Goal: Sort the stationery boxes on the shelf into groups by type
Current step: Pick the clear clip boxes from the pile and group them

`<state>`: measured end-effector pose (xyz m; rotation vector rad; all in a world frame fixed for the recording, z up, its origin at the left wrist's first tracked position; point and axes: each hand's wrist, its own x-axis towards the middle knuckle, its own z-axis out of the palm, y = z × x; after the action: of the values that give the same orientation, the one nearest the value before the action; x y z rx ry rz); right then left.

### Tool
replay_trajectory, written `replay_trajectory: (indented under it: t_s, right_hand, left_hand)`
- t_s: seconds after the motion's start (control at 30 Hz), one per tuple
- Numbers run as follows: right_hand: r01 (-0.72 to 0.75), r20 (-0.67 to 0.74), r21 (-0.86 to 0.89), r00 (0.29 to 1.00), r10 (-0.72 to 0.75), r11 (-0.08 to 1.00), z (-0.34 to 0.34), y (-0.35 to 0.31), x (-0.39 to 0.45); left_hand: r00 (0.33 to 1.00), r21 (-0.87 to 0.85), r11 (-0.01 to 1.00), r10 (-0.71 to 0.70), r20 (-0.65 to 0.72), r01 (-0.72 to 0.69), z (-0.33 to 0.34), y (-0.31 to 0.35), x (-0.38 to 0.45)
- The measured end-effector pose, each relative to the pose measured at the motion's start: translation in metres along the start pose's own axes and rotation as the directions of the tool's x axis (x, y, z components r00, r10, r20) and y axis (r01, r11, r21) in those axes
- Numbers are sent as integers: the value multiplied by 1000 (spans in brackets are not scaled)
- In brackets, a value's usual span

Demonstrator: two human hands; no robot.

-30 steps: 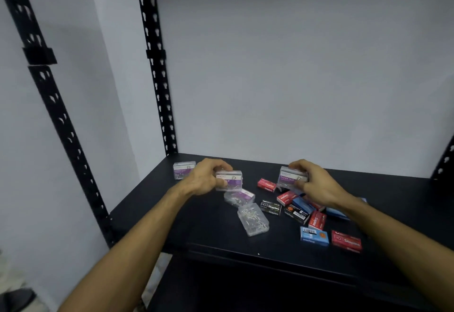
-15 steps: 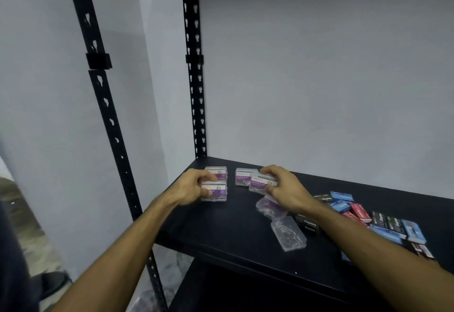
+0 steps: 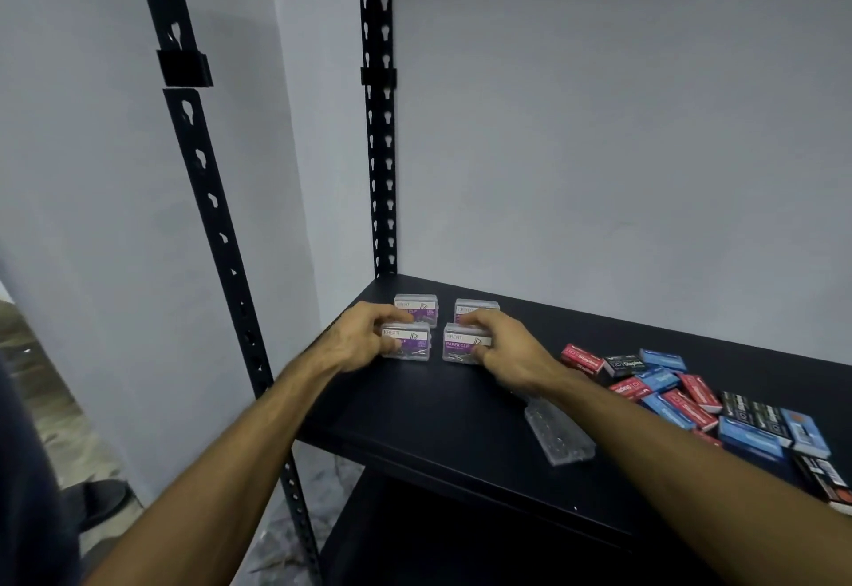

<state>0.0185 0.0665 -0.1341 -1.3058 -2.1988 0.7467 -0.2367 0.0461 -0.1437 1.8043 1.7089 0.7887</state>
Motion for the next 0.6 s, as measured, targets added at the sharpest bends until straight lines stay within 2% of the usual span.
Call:
replay_trajectory:
  t_s: [0.6]
  right_hand:
    - [-2,2,-15,1000,2,1000,-6,0,-4]
  left_hand:
    - [999,58,998,31,-31,-29,3,8,2]
